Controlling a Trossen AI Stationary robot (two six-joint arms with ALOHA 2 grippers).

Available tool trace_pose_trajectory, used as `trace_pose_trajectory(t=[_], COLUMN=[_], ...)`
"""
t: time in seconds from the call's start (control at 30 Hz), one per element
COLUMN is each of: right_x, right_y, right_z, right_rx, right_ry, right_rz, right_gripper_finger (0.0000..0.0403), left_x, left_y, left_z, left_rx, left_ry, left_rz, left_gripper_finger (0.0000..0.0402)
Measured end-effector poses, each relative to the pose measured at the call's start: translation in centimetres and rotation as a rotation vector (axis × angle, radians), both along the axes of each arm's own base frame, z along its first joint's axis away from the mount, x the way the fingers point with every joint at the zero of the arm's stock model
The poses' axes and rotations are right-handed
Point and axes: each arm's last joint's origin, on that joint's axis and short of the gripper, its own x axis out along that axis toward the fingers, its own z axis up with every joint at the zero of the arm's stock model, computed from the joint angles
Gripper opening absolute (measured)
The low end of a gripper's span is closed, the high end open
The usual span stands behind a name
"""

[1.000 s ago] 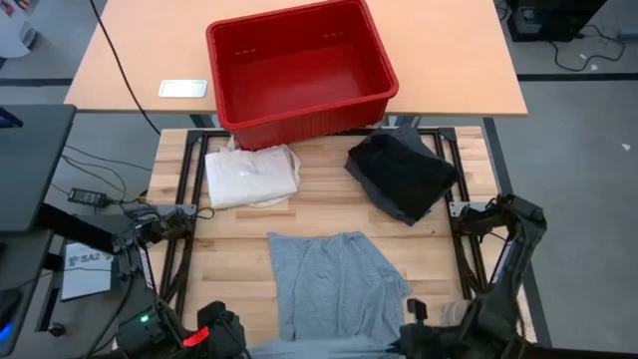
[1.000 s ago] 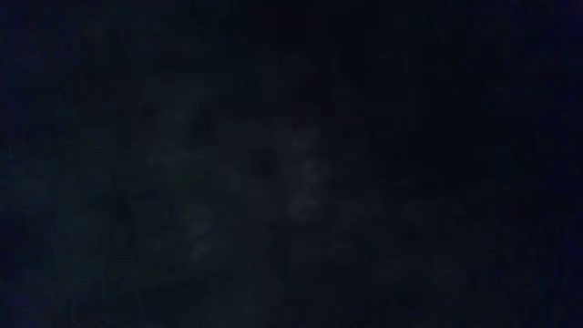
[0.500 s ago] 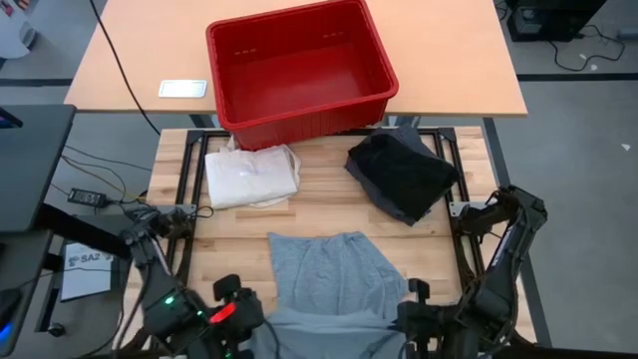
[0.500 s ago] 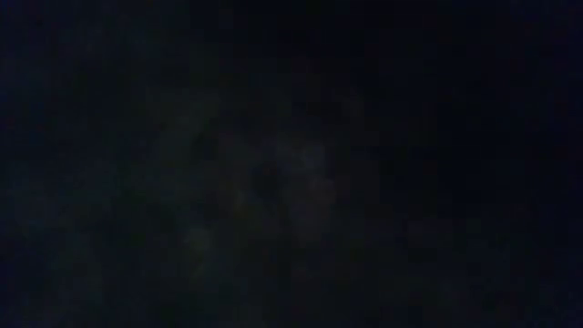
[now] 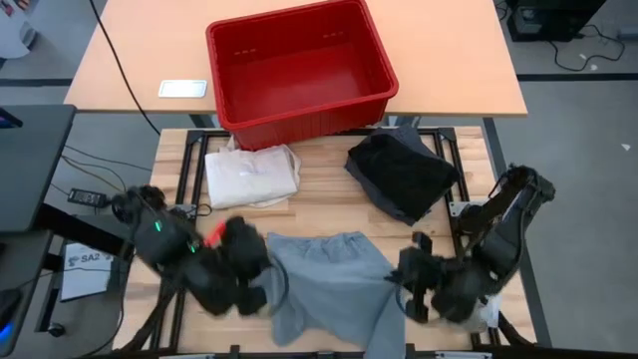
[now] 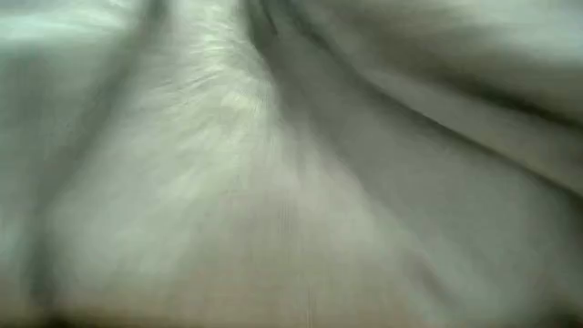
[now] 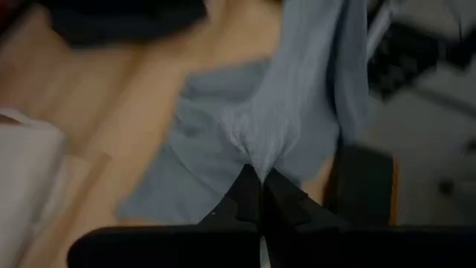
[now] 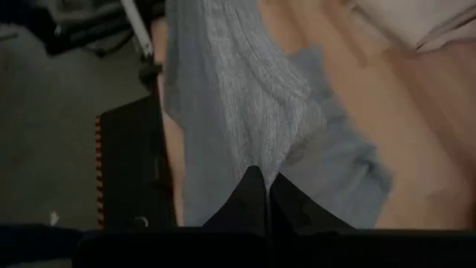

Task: Fold laundry
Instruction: Fold the gray shirt

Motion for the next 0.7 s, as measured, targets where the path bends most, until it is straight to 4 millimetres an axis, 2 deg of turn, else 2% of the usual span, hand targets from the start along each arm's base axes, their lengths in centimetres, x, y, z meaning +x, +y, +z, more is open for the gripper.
trace_pose_trajectory(t=[0.2, 0.4, 0.6, 0.7], right_x=[-0.7, -2.1, -3.3, -3.9], right_y=[-4.9, -9.8, -14.2, -15.8], right_z=[2.7, 5.2, 7.1, 8.4], right_rx=[-0.026, -0.108, -0.218, -0.325], right_ry=[-0.068, -0.169, -0.252, -0.299], right_rz=[-0.073, -0.177, -0.272, -0.308], right_gripper_finger=[0.0002, 0.0002, 0.0002, 0.0002], left_x=[-1.0, -2.8, -5.7, -7.3], left_y=[5.1, 10.5, 15.6, 17.5], left_z=[2.7, 5.0, 6.9, 7.9], left_rx=[0.016, 0.125, 0.239, 0.305], left_ry=[-0.096, -0.152, -0.178, -0.208], left_rz=[0.108, 0.162, 0.226, 0.248], left_gripper_finger=[0.0003, 0.0004, 0.0004, 0.0004])
